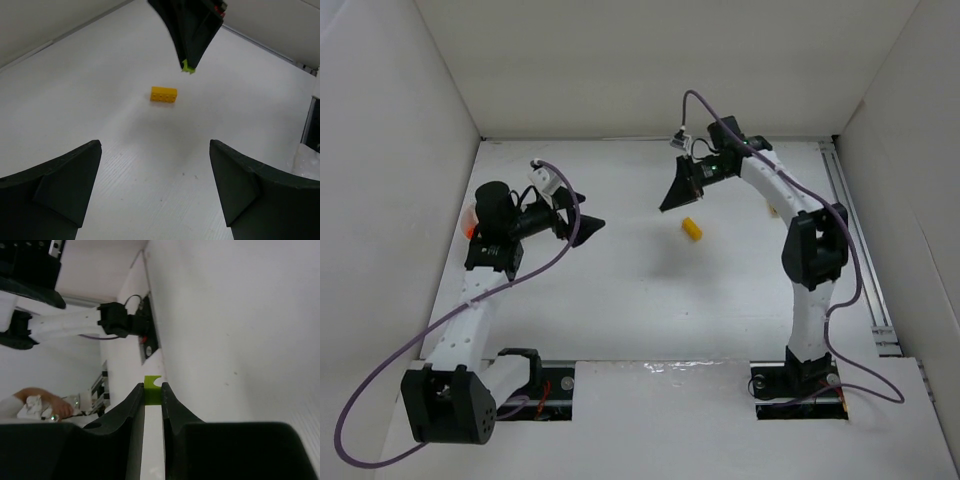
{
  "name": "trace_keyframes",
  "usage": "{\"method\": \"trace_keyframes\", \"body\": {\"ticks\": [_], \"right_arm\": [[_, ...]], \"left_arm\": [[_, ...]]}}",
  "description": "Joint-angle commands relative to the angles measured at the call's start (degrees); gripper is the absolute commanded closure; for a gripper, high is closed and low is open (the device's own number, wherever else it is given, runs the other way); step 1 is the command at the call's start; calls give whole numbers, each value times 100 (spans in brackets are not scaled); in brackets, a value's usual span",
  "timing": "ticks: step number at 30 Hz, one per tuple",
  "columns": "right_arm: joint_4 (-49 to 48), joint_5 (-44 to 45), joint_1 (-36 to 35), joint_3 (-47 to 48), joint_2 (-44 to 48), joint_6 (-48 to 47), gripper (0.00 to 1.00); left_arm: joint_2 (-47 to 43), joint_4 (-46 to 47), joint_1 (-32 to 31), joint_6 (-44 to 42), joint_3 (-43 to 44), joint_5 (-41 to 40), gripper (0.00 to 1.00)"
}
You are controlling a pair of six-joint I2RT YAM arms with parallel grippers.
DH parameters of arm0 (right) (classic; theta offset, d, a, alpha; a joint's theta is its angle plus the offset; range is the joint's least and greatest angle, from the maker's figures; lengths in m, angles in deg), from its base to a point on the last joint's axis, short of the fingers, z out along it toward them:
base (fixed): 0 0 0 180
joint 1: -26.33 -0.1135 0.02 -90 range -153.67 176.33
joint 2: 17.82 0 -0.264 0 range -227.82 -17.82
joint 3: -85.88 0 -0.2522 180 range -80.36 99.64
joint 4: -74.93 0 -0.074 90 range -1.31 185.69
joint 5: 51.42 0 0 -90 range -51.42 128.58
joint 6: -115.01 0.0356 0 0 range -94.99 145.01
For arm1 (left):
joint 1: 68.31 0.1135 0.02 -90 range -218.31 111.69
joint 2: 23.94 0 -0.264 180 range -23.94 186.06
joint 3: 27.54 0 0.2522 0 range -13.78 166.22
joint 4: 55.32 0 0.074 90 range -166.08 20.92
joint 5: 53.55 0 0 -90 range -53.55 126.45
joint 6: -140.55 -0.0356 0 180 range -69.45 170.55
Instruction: Sort the legos into containers by color
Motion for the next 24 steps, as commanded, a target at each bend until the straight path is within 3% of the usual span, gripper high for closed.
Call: {"method": "trace_keyframes", "body": {"ticks": [1, 4, 7, 8, 11, 24], "right_arm": [[-130, -940, -367, 639, -244, 403, 95], [-506, -1072, -684, 877, -421, 1060, 95], [-1638, -906, -922, 589, -317, 1887, 95], [-2581, -801, -974, 413, -133, 2665, 96], [-4238, -537, -1036, -396, 271, 4186, 96], [-4357, -509, -1194, -239, 326, 4307, 96]], "left_arm": [[-117, 1101, -298, 556, -120, 286, 15], [-64, 1262, -483, 470, -174, 286, 19], [-11, 771, -948, -258, -43, -108, 23], [-11, 604, -1175, -635, -42, -275, 25], [-11, 664, -1309, -779, -104, -732, 27], [50, 726, -1705, -1386, -165, -1551, 41]]}}
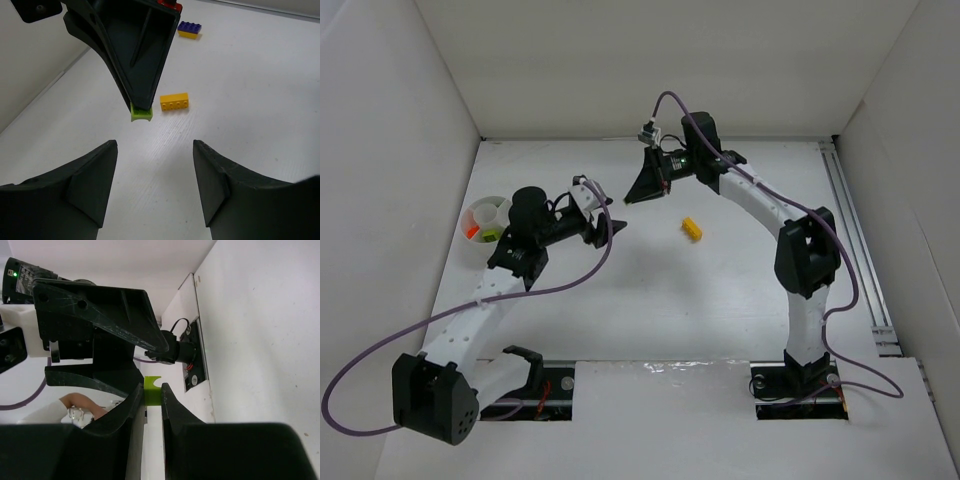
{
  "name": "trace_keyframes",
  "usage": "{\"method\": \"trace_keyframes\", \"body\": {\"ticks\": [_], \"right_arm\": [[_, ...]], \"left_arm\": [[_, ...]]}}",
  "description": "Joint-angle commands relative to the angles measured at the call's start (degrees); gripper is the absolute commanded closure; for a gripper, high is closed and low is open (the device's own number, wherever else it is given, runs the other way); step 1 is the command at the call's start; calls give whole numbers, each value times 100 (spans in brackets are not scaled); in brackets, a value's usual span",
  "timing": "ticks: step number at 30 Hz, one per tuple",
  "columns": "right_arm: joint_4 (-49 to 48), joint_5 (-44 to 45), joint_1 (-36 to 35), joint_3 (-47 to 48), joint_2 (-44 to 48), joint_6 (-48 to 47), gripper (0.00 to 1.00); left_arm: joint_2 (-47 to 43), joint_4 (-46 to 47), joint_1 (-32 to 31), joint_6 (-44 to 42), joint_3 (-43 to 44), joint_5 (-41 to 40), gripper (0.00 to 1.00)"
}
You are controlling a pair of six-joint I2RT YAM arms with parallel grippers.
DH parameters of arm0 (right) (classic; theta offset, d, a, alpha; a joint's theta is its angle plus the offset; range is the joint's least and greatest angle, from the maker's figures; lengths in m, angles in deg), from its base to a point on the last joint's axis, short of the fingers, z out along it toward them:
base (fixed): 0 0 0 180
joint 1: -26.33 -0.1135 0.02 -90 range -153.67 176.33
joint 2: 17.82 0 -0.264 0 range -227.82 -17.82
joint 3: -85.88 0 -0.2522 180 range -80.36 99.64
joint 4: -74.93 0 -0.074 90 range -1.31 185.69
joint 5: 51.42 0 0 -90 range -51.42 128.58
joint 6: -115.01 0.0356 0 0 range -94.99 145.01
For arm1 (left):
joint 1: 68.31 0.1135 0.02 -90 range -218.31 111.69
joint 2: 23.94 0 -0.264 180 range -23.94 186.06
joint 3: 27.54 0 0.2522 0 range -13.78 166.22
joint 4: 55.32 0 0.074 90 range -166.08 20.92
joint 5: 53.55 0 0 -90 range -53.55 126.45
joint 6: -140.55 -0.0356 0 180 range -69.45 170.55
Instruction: Sort the legos into containers by color
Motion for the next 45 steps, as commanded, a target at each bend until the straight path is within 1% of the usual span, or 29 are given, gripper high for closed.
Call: {"method": "trace_keyframes", "body": {"ticks": [1, 5, 13, 19, 23, 45], "right_arm": [[-388, -84, -89, 130, 358, 150, 96], [-388, -84, -141, 130, 359, 150, 96], [-388, -84, -141, 130, 359, 150, 96], [-388, -31, -141, 183, 359, 203, 97], [-388, -31, -194, 183, 306, 203, 97], [-335, 22, -247, 236, 201, 203, 97]], "left_arm": [[13, 203, -46, -177, -14, -150, 43], [13, 317, -99, -177, -14, -273, 48], [66, 370, -99, -282, 38, -334, 50], [119, 370, -99, -335, 91, -334, 50], [171, 423, -99, -335, 153, -264, 54], [224, 695, -151, -72, 311, -88, 57]]}}
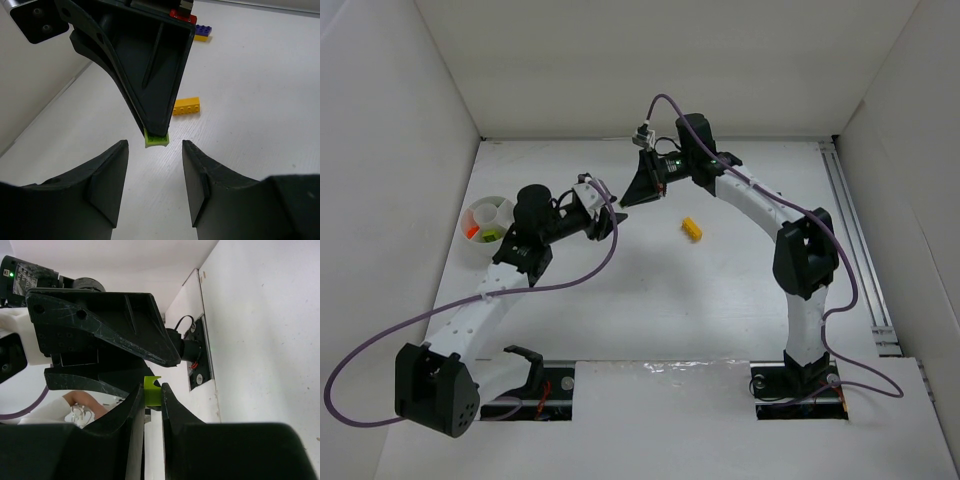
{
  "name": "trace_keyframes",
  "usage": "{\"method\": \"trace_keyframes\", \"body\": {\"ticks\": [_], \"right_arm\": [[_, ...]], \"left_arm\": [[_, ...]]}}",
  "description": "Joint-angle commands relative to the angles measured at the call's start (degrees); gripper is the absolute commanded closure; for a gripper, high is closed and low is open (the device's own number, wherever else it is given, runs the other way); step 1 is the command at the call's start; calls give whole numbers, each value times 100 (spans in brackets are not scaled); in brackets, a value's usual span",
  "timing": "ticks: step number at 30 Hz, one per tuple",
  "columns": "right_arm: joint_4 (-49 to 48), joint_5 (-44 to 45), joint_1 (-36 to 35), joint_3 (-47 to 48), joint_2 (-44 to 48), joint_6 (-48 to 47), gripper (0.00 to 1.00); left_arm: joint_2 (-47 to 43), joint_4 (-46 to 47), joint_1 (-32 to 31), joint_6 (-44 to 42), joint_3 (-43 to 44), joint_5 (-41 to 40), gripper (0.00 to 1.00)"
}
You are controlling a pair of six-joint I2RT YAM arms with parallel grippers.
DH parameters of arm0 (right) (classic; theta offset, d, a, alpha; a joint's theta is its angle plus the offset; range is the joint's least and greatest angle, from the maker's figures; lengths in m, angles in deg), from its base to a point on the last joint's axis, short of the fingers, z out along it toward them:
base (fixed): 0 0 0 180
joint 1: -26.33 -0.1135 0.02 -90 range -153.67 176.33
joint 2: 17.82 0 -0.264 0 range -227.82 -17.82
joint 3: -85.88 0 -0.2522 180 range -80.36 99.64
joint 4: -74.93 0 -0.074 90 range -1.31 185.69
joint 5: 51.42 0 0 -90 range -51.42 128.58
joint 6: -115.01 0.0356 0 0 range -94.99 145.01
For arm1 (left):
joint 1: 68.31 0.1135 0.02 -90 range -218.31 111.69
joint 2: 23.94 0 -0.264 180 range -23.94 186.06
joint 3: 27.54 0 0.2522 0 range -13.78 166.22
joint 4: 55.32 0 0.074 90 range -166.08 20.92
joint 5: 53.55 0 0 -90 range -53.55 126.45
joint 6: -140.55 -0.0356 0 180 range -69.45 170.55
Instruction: Sort the legos into containers by color
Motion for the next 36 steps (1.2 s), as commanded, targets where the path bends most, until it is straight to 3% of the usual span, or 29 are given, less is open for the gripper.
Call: {"method": "trace_keyframes", "body": {"ticks": [1, 7, 17, 36], "right_arm": [[-261, 0, -83, 277, 190, 28, 97], [-261, 53, -136, 278, 190, 28, 97], [-261, 53, -136, 278, 189, 28, 97], [-261, 53, -136, 278, 295, -25, 98]], "left_arm": [[-16, 394, -38, 101, 285, 174, 57], [-16, 394, -91, 232, 390, 174, 66], [-16, 394, -91, 233, 390, 122, 73], [-16, 227, -91, 119, 337, 69, 69]]}}
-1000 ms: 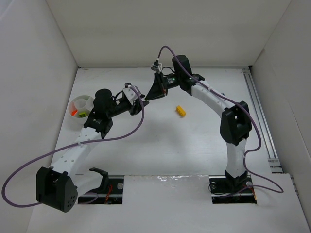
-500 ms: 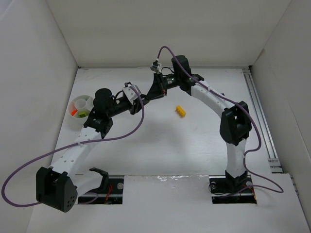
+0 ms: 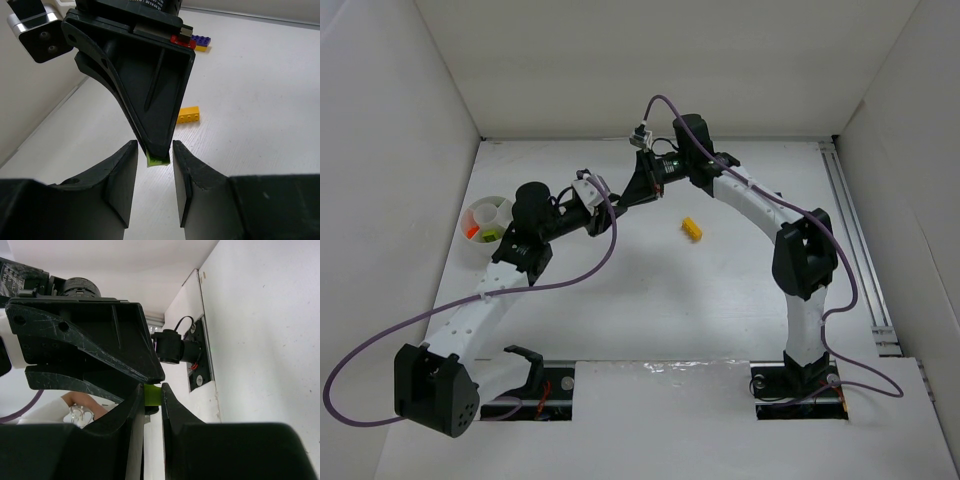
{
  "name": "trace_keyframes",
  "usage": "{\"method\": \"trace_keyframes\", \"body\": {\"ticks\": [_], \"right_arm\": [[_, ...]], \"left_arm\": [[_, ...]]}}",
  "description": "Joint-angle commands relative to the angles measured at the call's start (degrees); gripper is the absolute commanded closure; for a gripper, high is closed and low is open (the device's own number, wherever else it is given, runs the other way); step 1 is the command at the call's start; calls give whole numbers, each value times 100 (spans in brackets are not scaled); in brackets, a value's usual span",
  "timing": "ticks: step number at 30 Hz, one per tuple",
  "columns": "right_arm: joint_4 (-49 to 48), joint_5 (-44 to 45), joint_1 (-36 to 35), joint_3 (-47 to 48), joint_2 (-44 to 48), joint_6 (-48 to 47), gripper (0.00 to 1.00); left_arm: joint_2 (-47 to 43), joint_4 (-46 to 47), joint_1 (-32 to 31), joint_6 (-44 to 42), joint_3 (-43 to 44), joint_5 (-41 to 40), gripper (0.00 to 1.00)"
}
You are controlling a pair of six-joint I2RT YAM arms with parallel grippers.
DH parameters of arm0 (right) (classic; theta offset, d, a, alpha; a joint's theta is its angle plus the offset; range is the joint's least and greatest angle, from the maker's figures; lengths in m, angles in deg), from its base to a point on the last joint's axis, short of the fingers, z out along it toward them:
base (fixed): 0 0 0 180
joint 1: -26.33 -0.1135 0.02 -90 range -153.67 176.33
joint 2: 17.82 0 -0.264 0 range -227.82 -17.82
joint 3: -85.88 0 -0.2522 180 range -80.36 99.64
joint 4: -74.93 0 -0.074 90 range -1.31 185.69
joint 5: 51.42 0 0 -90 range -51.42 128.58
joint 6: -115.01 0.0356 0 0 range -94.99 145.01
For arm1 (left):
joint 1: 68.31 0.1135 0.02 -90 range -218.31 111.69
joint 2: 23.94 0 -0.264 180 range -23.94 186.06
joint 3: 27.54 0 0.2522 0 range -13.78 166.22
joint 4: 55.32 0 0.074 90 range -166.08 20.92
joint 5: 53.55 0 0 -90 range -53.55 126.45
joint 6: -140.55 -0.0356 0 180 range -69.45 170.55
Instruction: Sort the legos into containers by color
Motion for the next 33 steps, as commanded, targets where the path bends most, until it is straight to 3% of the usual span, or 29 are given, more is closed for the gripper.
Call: {"method": "trace_keyframes", "body": {"ticks": [1, 3, 8, 14, 15, 17, 21, 25, 33], "right_arm": [[-261, -32, -57, 247, 295, -36, 98], [-261, -32, -57, 247, 295, -36, 98], [-261, -32, -57, 247, 295, -36, 98], [-261, -85, -4, 194, 348, -36, 96], [-261, -137, 48, 194, 348, -36, 81], [-261, -138, 101, 194, 348, -36, 63], [-261, -191, 224, 247, 348, -36, 47], [-261, -191, 496, 300, 348, 17, 42], [-261, 125, 1348, 98, 515, -105, 38]], "left_arm": [[-21, 151, -29, -41, 195, 58, 69], [-21, 151, -29, -41, 143, 58, 69], [-21, 151, -29, -41, 143, -56, 84], [-21, 98, -29, -41, 37, -180, 95], [-73, 98, -29, -41, 37, -232, 96], [-73, 98, -29, -41, -15, -284, 98], [-196, 45, -29, -41, -68, -347, 100], [-301, -25, -29, 47, -130, -583, 100], [-583, -1586, 374, 73, 45, -1093, 100]]}}
